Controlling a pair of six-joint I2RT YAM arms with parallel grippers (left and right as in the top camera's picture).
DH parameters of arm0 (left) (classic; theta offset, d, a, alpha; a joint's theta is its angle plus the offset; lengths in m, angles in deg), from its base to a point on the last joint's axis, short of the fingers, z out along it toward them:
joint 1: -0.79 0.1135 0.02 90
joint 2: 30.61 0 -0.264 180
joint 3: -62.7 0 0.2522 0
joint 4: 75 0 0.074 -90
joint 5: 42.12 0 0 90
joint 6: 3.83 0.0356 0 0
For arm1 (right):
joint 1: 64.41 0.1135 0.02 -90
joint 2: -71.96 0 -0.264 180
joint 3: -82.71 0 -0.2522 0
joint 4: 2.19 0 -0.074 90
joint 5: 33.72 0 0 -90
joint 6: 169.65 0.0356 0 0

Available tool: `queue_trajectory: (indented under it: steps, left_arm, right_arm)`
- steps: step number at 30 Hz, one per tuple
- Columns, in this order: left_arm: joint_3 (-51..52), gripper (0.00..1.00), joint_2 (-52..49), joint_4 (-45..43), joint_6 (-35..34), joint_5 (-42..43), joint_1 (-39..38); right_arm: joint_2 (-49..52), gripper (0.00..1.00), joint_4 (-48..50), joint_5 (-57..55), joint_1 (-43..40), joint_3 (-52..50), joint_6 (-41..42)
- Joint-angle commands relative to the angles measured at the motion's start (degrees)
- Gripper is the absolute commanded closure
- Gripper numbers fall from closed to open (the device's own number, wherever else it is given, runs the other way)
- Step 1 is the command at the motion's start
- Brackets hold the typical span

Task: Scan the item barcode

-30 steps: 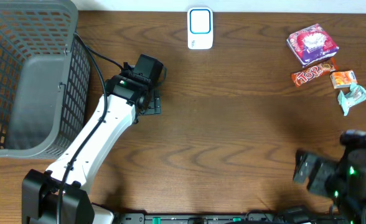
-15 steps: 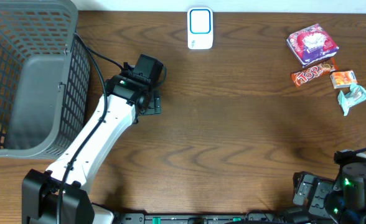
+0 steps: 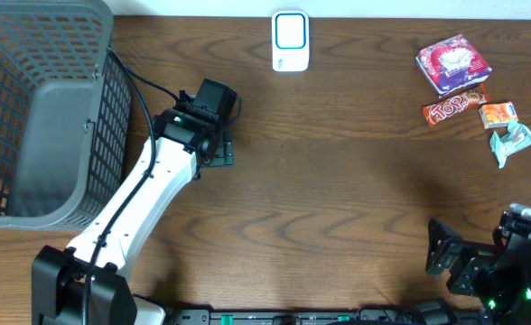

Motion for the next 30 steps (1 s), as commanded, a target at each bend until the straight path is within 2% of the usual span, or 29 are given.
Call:
queue_trajectory:
  steps: [1,4,10,17,24,30]
  left_arm:
    - [-0.39,0.02,0.42,0.33,-0.52,-0.55,0.20]
    - [-0.39,0.02,0.42,0.33,-0.52,-0.55,0.20]
    - [-0.39,0.02,0.42,0.33,-0.52,-0.55,0.20]
    - [-0.39,0.02,0.42,0.33,-0.52,-0.55,0.20]
    - [-0.39,0.02,0.42,0.33,-0.52,-0.55,0.20]
    - [-0.39,0.02,0.42,0.33,-0.52,-0.55,0.20]
  right_arm:
    - [-5.14,0.01,5.25,4.17,-2.86,-7.34,-11.41]
    - [-9.92,0.01,11.85,7.06,-6.01,-15.17,-15.19]
    - [-18.60,0.01,26.16,8.33,-11.56,-31.36,-16.00]
    - [-25.57,0.01,41.86,11.54,-12.28,-47.63,-17.05]
    - [-29.81,0.01,60.57,18.21,-12.28,-60.22,-21.59]
    - [-29.90,0.01,69.09,18.03,-12.33,-66.34,-21.77]
